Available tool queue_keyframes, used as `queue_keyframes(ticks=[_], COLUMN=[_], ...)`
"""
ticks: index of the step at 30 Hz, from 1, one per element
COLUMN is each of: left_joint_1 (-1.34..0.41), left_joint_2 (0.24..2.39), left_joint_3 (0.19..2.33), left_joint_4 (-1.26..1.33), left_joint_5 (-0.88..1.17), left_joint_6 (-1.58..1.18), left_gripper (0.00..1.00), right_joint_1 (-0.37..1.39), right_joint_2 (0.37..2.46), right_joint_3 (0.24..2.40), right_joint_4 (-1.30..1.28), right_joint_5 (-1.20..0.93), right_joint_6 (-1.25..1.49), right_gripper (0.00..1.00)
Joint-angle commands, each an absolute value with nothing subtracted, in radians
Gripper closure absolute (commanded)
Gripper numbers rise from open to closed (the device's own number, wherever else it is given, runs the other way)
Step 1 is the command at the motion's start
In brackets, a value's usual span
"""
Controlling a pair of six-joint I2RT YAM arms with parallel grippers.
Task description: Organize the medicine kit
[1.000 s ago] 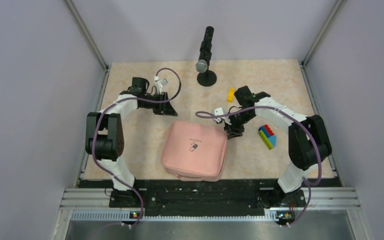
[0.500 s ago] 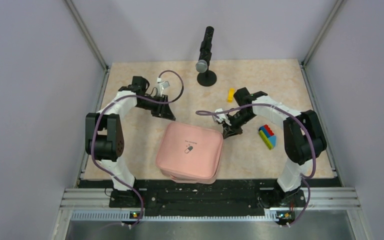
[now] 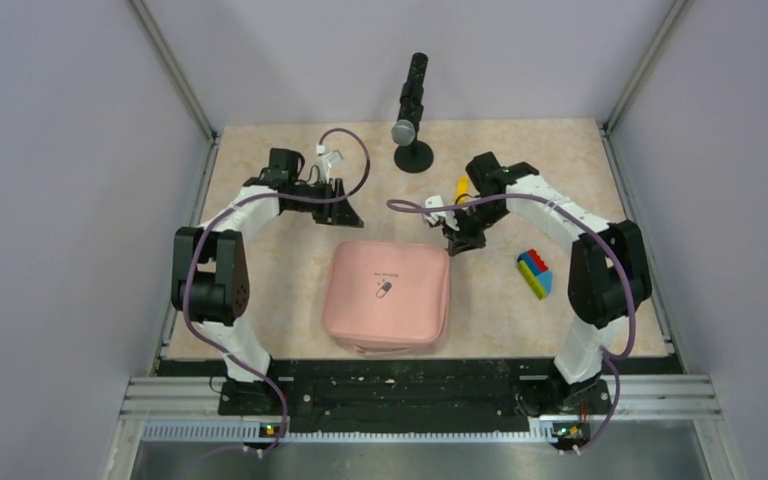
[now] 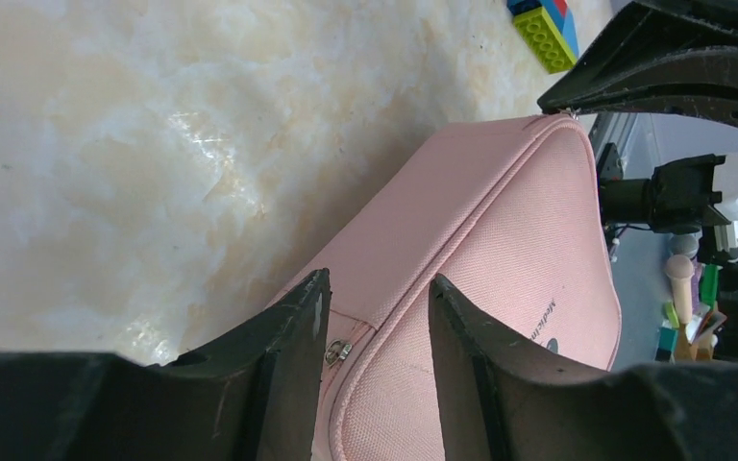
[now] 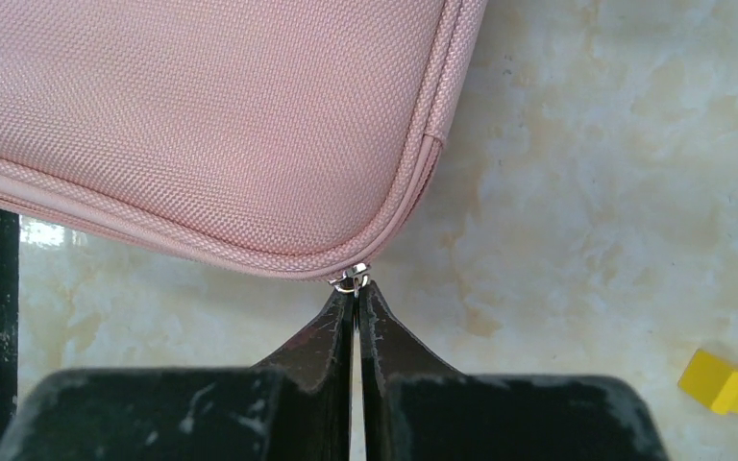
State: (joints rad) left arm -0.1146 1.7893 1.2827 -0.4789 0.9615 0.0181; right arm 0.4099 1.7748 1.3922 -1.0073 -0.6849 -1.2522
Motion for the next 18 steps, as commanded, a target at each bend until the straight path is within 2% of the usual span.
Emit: queue_keyframes(ticks=[1,4,10,16,18], left_joint_1=[-0.132,-0.145,-0.219,-0.257,-0.260], left_joint_2=[1.748,1.745,1.792,1.906,1.931], left_joint_3=[1.234,1.214,1.202,1.170,1.191], left_joint_4=[-0.334,-0.320,-0.234,0.076,0.054], left_joint_5=[1.009,1.023,1.093,1.155,1.169], left_joint_6=[-0.067,-0.065,-0.082,-0.365,-0.356], left_gripper=[0.53,0.52,0.42,0.41,0.41], right_joint_1=[0.398,0.397,0.417,0.468,0.488], right_joint_2=[1.783,1.784,1.797,1.790,1.796], right_joint_3=[1.447,1.448,1.421,1.392,1.385], right_joint_4=[-1.059,-1.054,-0.940,-0.734,-0.679], right_joint_5=[-0.657,-0.645,-0.568,-0.545,-0.538], right_joint_6=[-1.264,-1.266,-1.300,-1.313,-1.319], right_gripper=[1.00,1.00,1.00,1.00,1.00])
